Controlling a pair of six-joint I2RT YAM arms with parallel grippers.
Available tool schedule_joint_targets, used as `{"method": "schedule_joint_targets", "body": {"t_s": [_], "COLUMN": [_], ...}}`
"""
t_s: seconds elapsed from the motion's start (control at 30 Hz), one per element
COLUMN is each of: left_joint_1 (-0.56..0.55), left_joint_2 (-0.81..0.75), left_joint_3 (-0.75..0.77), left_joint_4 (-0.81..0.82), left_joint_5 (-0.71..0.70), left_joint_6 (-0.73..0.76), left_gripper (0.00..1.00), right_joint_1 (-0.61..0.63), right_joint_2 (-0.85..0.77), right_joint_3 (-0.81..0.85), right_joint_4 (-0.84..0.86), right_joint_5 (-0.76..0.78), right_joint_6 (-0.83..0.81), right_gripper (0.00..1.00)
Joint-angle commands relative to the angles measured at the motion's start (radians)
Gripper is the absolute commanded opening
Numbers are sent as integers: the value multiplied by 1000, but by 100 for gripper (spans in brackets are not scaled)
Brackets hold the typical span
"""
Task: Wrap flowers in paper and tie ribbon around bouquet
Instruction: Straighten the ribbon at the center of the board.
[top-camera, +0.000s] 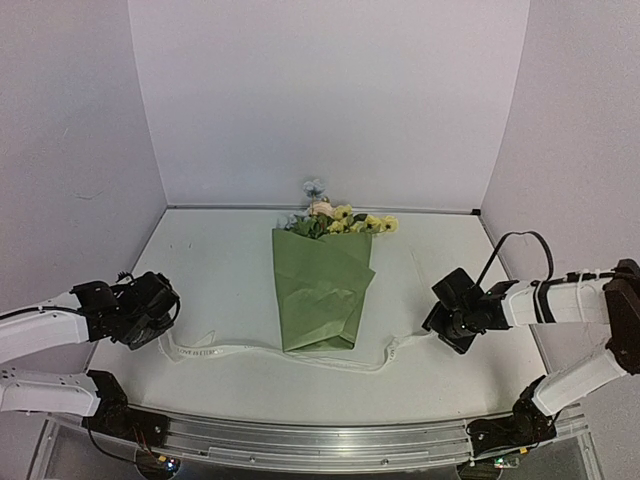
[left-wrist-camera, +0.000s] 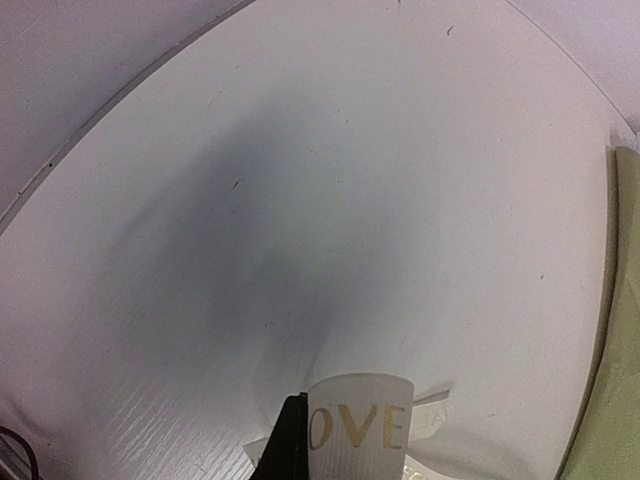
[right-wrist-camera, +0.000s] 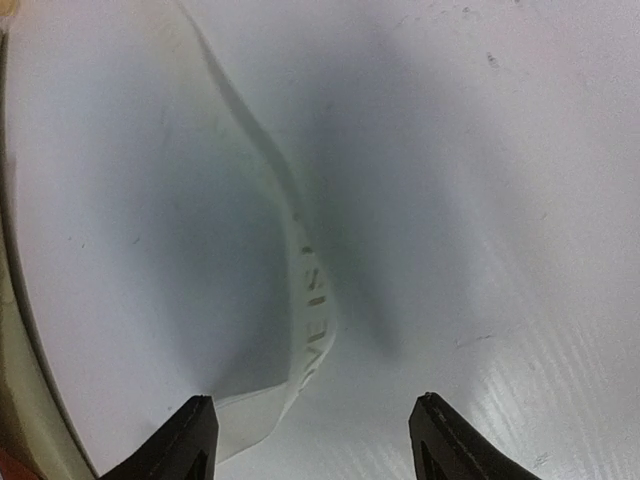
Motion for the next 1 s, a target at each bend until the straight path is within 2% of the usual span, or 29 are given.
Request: {"method": "schedule_joint_targets", "body": {"t_s": [0.0,0.2,0.3,0.43,0.5,0.73,0.87,0.97], "left_joint_1": [10,18,20,22,22,22,23,23], "left_joint_2": [-4,-23,-32,-57,-73,-124,-153,-177], "left_joint_3": [13,26,31,55,81,176,212,228], "left_joint_4": [35,26,12,-26,-62,-195,-254,-290], "left_joint_5": [14,1,-9,-41,-71,-194,-236,-257], "left_joint_6": [42,56,56,55,54,37,21,-3], "left_gripper": [0,0,0,0,0,0,0,0], "right_joint_1": [-59,-81,-83,-95,-99,-99,-99,-100], "right_joint_2": [18,150,174,114,38,-291,-390,-441], "right_joint_3": [36,108,105,99,120,295,389,359], "right_joint_4": [7,9,16,-3,-55,-301,-413,-426], "right_joint_5": [-7,-35,-20,31,83,334,442,450], "right_joint_6": [-34,-48,-40,-49,-73,-197,-260,-252], "right_gripper": [66,57,47,14,2,0,0,0]}}
